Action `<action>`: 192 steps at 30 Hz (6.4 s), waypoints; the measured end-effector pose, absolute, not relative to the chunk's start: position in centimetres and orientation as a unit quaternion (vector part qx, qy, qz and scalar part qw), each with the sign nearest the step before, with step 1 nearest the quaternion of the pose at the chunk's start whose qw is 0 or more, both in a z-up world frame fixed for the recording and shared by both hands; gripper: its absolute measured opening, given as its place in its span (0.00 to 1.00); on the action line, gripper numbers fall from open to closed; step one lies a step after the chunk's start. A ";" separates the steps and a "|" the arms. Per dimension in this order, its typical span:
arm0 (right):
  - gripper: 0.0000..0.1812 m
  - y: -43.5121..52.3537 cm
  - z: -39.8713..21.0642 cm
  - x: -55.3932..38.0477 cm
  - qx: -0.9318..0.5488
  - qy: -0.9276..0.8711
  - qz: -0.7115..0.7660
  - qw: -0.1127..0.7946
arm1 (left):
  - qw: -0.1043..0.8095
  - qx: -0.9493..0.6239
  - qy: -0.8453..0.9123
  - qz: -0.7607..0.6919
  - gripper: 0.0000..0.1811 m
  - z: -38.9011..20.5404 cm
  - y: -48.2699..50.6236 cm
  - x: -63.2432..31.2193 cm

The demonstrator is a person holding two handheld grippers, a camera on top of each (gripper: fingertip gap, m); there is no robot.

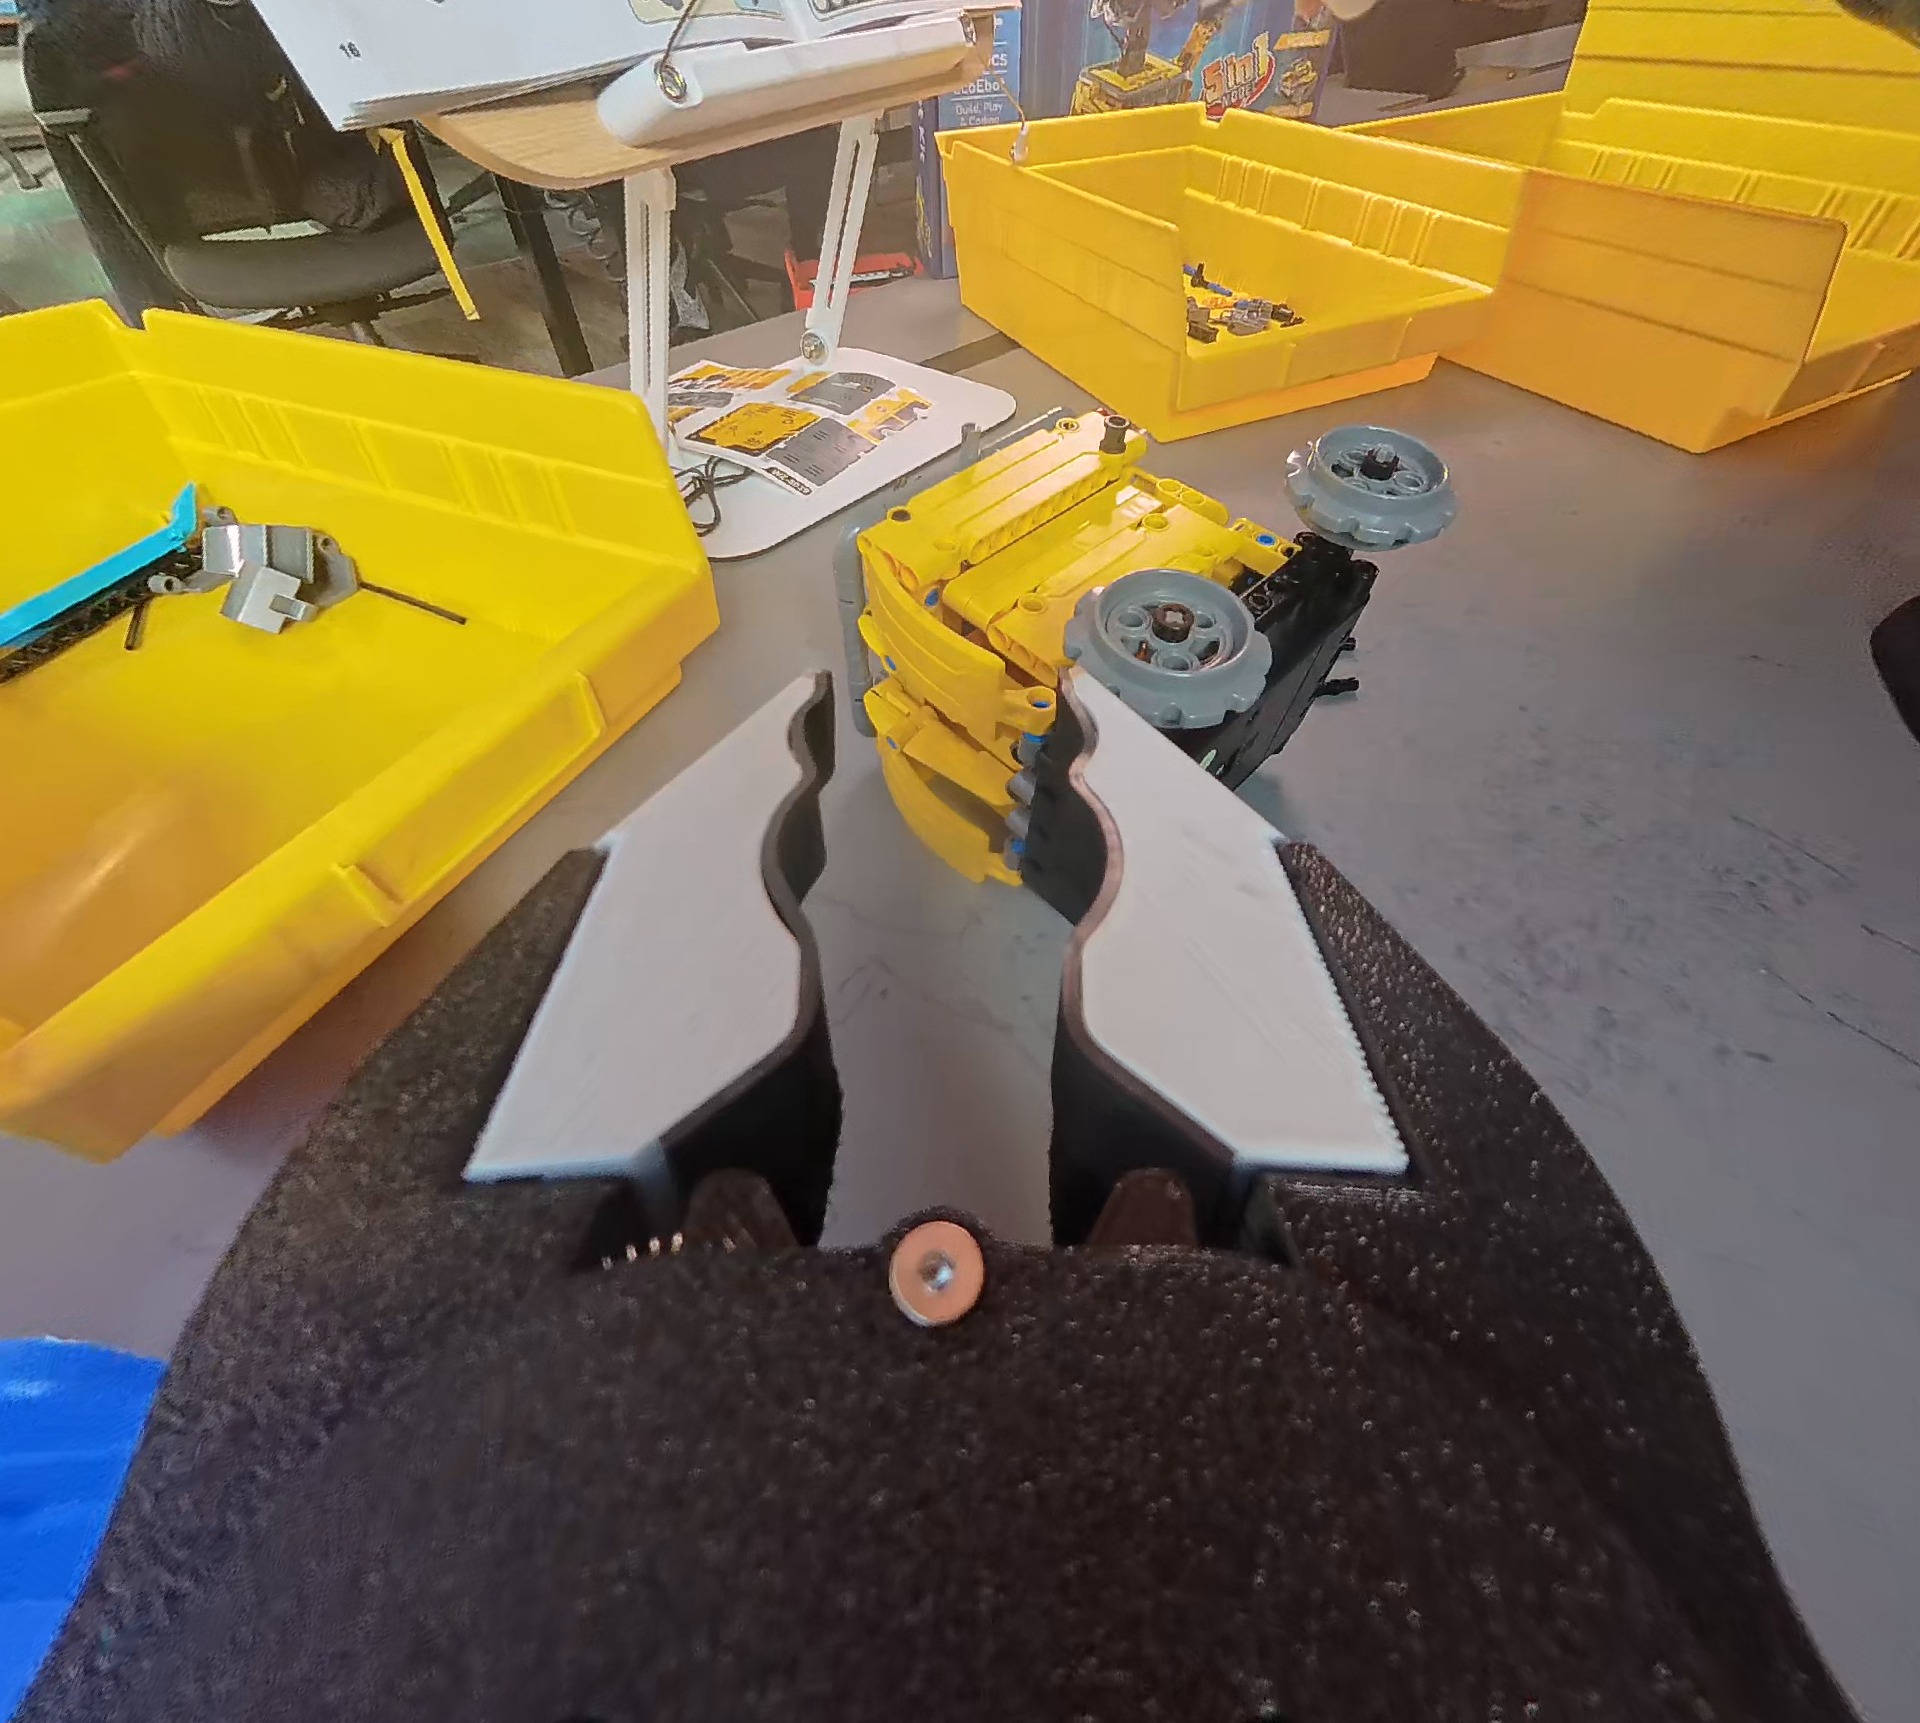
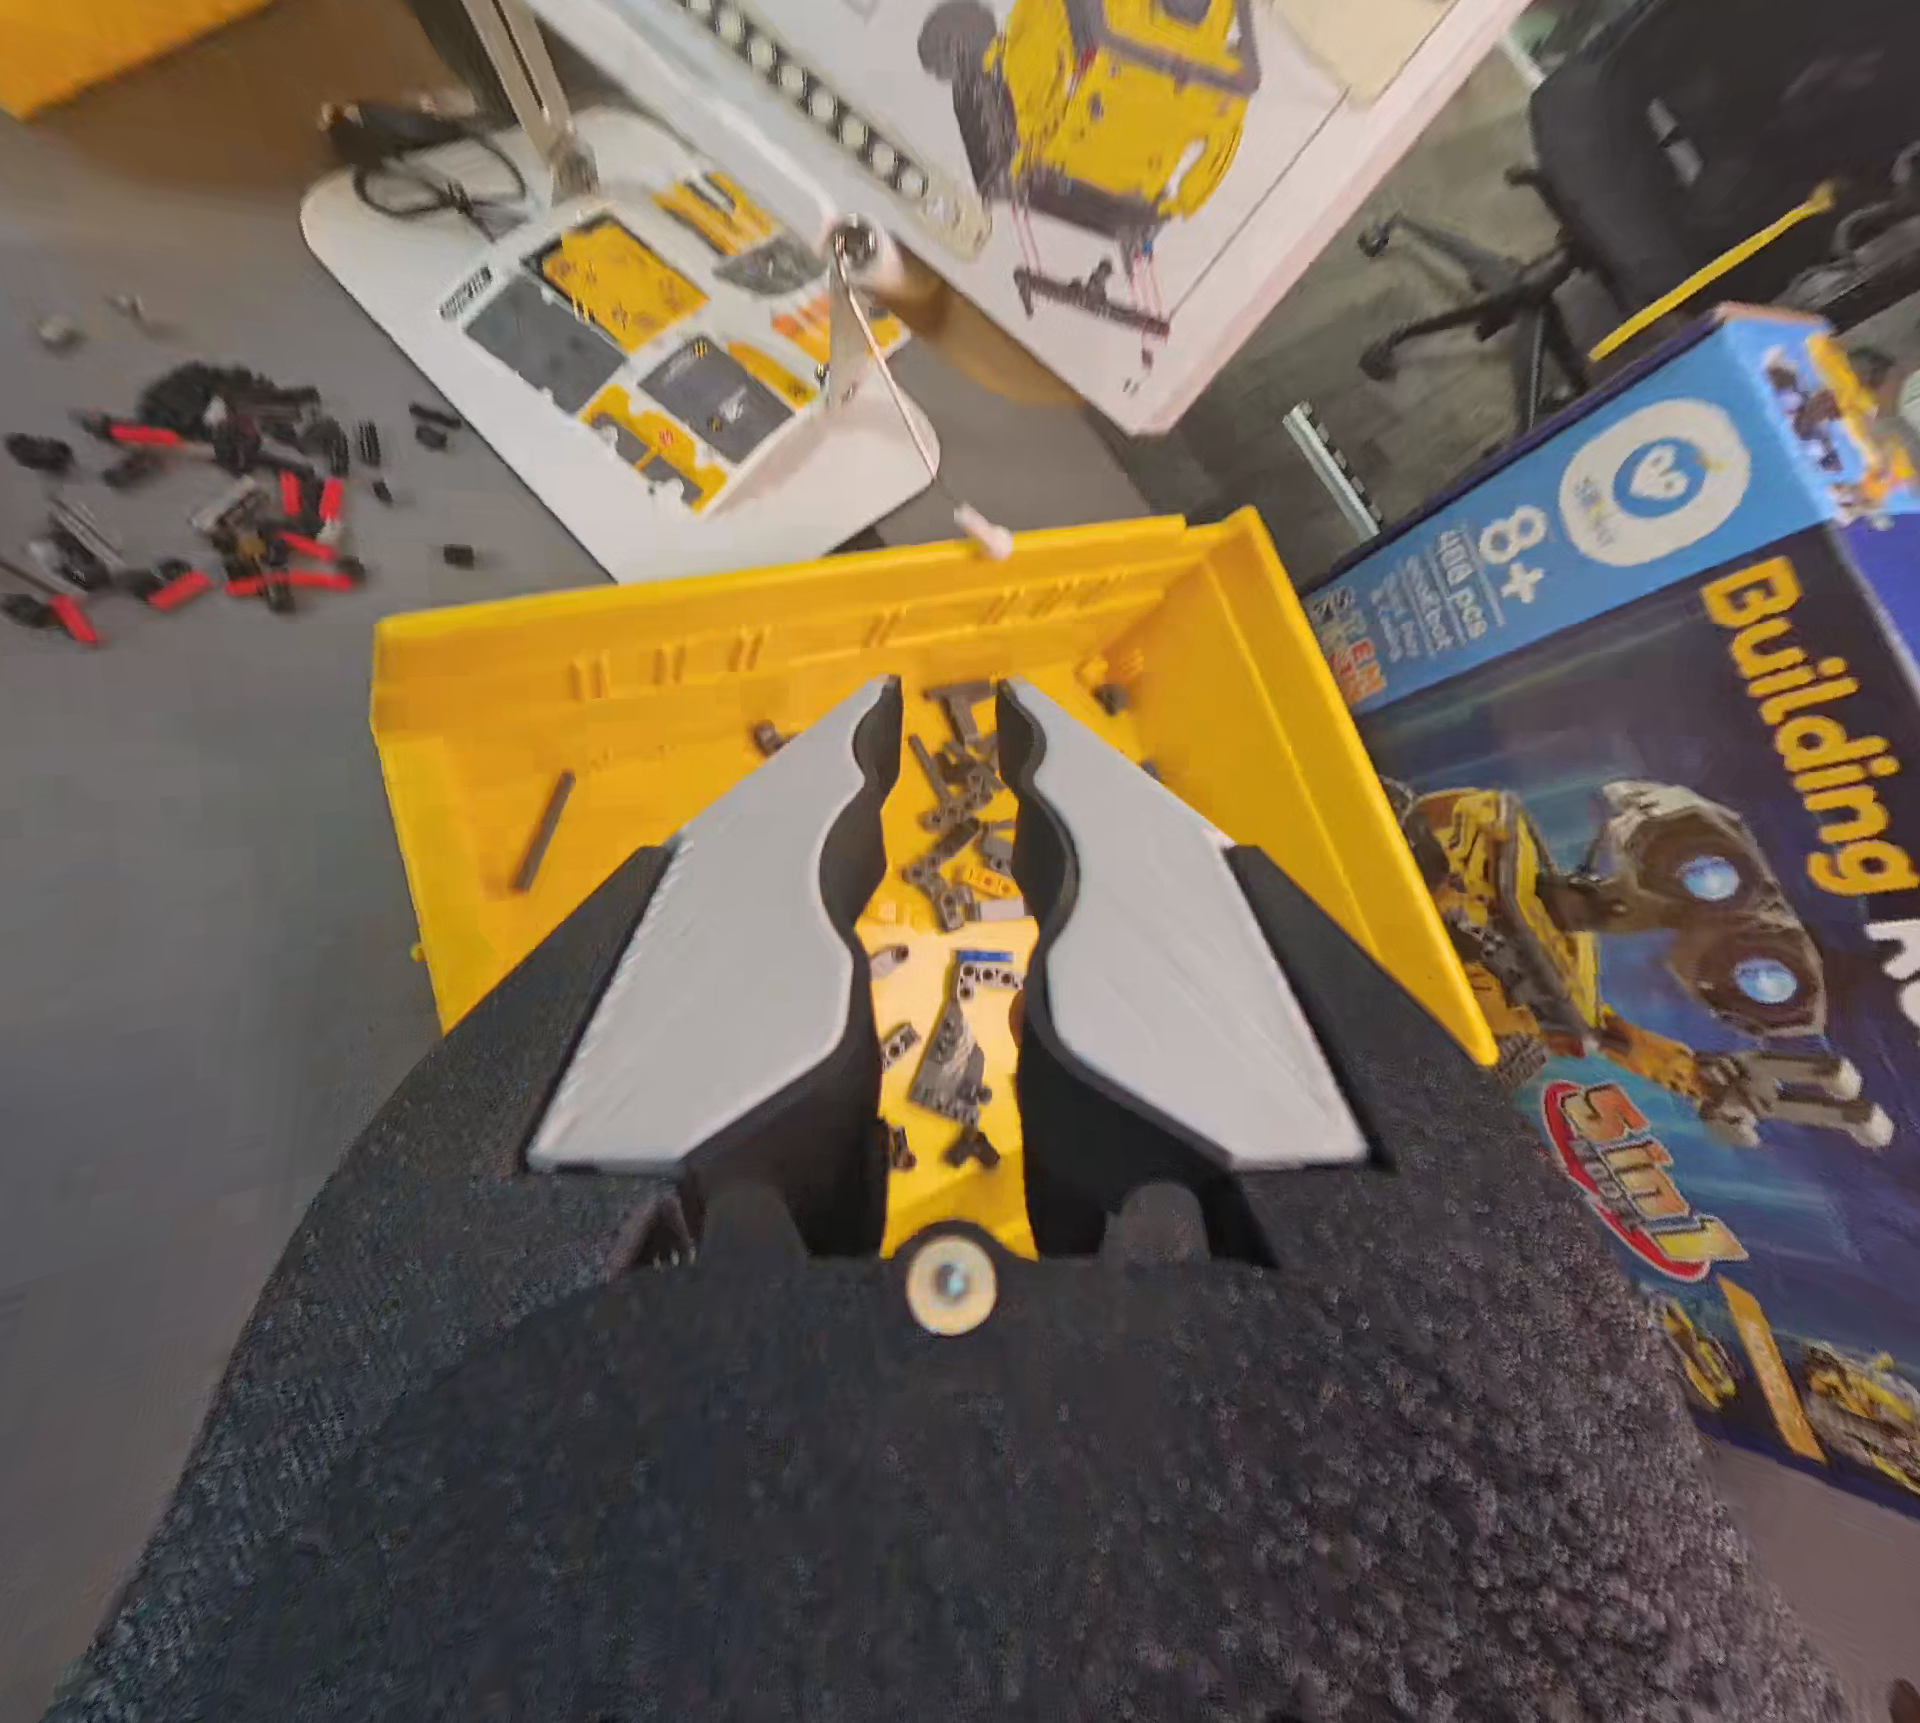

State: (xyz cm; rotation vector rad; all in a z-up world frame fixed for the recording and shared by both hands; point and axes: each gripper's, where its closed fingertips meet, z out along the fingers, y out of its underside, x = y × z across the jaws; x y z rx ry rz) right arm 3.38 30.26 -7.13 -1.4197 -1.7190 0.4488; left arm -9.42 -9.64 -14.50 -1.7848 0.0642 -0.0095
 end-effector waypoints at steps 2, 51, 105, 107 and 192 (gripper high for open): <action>0.09 31.6 -10.2 4.8 -0.582 -0.714 0.136 0.364 | 0.626 -0.780 0.026 -0.005 0.23 -14.6 -9.6 -9.5; 0.08 36.4 -20.4 8.1 -0.490 -0.855 -0.118 0.119 | 0.600 -0.800 0.016 -0.011 0.22 -16.7 -9.0 -10.0; 0.06 35.9 -23.5 0.8 -0.581 -0.796 0.055 0.161 | 0.594 -0.804 0.010 -0.022 0.22 -16.9 -9.1 -10.1; 0.06 36.0 -23.7 0.7 -0.587 -0.792 0.067 0.152 | 0.593 -0.805 0.011 -0.023 0.22 -17.0 -9.0 -10.0; 0.17 7.9 -16.6 7.5 -0.458 -0.634 0.337 0.523 | 0.188 -0.972 -0.142 0.028 0.23 -20.6 -24.1 -37.6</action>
